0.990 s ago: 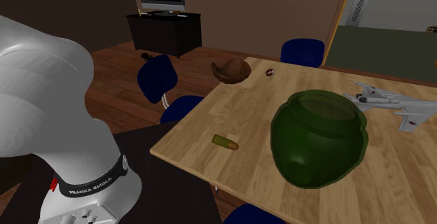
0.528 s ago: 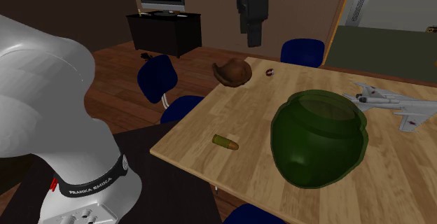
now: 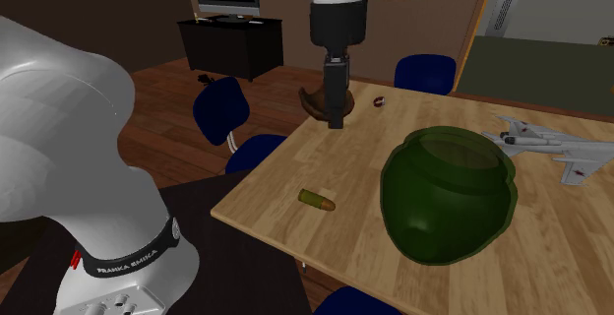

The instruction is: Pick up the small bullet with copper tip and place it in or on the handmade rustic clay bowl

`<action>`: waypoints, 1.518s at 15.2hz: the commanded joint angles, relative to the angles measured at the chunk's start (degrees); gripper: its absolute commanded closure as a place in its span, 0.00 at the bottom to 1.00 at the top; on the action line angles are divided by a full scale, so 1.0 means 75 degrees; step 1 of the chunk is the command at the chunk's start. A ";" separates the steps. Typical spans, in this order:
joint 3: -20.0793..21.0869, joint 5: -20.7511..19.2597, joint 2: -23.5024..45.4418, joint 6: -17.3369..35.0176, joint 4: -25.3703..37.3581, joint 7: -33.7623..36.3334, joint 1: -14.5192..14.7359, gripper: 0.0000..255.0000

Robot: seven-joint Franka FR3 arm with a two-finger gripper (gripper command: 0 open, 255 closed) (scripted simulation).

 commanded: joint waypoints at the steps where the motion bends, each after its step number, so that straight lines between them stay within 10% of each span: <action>1: 0.0111 0.0091 0.0290 0.0584 -0.0389 0.0333 -0.0049 0.00; 14: 0.1036 0.0745 0.3675 0.4409 -0.1441 0.2647 -0.0142 0.00; 23: 0.1111 0.0438 0.4936 0.5673 -0.1461 0.2907 -0.0261 0.00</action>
